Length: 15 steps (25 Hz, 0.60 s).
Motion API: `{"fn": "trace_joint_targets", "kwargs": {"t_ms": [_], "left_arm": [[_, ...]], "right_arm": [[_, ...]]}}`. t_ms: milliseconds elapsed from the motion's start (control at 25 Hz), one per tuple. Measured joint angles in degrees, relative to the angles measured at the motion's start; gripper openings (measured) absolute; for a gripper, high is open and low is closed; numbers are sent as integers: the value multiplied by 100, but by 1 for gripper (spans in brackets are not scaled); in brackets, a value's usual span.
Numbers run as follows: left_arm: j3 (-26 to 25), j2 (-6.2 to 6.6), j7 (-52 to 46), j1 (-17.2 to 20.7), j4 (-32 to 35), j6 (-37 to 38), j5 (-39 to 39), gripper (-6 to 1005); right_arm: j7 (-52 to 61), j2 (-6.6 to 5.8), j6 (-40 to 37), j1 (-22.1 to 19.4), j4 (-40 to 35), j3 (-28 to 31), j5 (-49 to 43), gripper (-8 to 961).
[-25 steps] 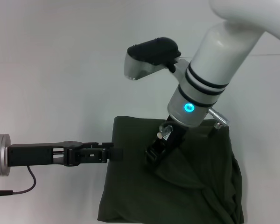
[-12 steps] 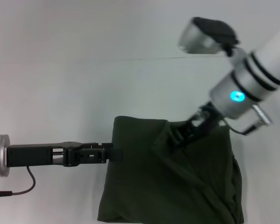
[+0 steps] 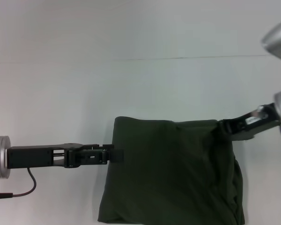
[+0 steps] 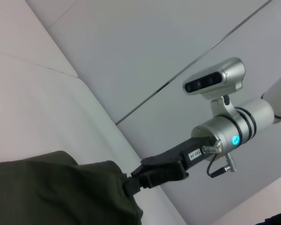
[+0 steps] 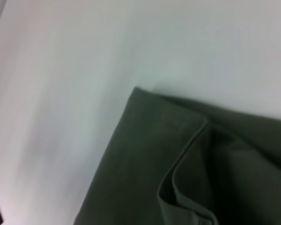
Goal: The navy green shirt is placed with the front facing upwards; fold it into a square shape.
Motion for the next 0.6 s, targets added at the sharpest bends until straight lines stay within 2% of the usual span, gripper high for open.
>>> {"fn": "trace_joint_targets", "kwargs": {"t_ms": [280, 600], "left_arm": [[6, -9, -14, 2, -56, -6, -1, 929], [7, -24, -18, -6, -138, -18, 8, 930]], "right_arm": [[-208, -167, 136, -296, 177, 477, -16, 21], [-427, -441, 818, -351, 1035, 610, -49, 21]]}}
